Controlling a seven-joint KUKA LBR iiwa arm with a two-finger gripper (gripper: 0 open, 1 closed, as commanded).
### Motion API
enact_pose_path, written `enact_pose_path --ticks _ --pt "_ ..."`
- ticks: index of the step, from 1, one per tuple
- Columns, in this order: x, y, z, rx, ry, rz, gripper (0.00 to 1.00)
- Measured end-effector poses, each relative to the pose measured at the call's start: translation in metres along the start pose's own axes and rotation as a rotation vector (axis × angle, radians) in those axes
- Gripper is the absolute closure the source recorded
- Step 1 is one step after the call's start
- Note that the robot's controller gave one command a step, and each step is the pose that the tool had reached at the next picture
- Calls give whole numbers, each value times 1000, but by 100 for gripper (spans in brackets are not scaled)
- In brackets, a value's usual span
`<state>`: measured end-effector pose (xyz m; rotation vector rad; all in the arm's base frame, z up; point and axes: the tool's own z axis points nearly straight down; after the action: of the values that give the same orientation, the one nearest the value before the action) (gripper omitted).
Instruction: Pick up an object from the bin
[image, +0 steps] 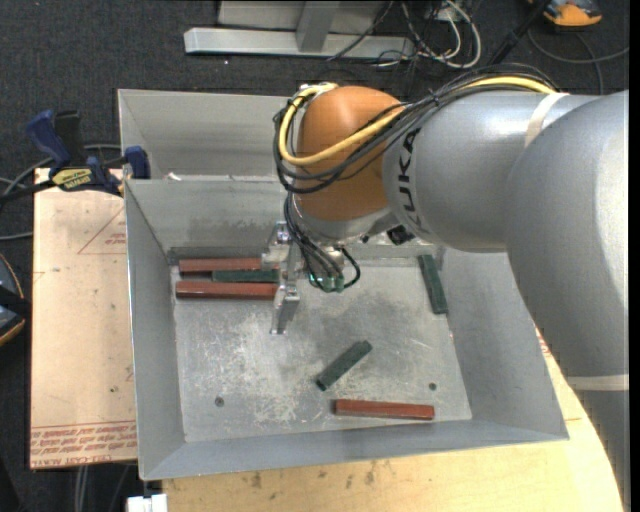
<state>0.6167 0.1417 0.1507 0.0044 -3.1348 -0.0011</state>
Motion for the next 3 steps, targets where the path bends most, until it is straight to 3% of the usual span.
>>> enact_pose_path --ticks 1,2,3 --pt "-2 0 -4 -1 -8 2 0" --pt "-51 13 66 -8 -43 -19 100" --pt "-51 13 66 -8 -43 -19 100"
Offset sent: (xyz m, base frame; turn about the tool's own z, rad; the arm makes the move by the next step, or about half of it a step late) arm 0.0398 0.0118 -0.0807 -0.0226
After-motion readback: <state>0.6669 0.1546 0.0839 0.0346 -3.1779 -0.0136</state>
